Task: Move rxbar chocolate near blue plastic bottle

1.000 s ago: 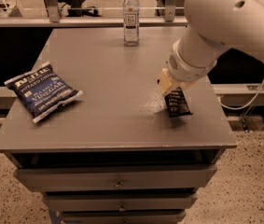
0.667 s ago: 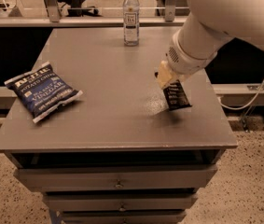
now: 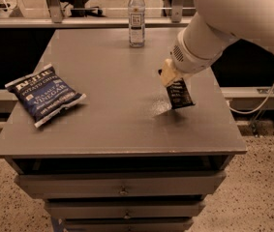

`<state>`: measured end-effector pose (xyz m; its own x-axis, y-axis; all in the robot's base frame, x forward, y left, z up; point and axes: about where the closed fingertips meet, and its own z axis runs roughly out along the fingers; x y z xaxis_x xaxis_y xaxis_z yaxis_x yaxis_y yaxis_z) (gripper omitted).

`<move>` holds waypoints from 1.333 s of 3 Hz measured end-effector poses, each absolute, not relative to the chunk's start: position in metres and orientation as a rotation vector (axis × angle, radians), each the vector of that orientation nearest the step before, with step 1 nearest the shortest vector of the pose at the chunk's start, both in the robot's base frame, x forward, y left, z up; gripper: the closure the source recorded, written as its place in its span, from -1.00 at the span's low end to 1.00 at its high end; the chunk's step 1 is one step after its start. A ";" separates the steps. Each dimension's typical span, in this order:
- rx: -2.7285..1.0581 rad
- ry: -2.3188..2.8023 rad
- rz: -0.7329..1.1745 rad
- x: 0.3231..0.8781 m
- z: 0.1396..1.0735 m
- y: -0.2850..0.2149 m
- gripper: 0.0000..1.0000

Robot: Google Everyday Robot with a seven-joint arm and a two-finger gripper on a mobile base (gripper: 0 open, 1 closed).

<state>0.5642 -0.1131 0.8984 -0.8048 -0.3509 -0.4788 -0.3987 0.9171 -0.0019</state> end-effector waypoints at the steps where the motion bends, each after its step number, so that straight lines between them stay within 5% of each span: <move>1: -0.510 2.477 0.165 0.618 0.913 -0.102 1.00; 4: -0.395 2.306 0.150 0.746 0.932 -0.103 1.00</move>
Offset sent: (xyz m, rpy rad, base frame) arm 0.1881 0.0309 0.0572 0.1552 -0.3410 -0.0150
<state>0.7458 -0.1028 0.9318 -0.6508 -0.2360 -0.7217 -0.3275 0.9447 -0.0137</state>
